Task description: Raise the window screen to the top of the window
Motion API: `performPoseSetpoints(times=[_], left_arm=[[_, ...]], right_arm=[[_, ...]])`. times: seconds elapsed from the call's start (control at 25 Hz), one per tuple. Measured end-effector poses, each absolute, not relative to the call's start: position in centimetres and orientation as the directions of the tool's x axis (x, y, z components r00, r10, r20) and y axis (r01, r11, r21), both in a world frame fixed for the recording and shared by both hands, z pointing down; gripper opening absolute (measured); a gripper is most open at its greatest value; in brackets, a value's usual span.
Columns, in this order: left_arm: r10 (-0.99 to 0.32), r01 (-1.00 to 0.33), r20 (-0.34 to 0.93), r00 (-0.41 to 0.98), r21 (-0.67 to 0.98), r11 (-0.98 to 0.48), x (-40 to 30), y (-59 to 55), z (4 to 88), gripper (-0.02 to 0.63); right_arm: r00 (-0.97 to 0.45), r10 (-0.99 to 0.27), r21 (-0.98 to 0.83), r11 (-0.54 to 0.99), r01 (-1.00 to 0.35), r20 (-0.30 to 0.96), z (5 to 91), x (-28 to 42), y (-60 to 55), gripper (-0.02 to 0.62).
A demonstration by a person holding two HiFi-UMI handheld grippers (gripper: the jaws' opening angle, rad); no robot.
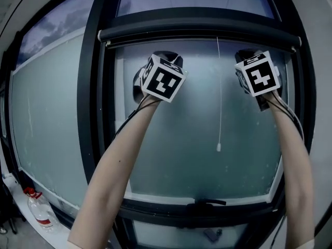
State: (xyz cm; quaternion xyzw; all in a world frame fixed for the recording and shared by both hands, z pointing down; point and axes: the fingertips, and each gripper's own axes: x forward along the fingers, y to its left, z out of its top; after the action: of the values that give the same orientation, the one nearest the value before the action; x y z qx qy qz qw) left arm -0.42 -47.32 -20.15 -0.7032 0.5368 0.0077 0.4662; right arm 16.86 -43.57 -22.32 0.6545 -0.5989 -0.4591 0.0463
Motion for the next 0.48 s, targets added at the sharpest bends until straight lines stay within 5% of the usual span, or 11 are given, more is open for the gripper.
performPoseSetpoints(times=[0.48], left_arm=[[-0.813,-0.887,-0.435,0.387,-0.418,-0.198,-3.3,-48.1,7.6,0.028]], right_arm=[[-0.216,-0.894,0.342,0.076,-0.937,-0.393,8.0,16.5,-45.6,0.03]])
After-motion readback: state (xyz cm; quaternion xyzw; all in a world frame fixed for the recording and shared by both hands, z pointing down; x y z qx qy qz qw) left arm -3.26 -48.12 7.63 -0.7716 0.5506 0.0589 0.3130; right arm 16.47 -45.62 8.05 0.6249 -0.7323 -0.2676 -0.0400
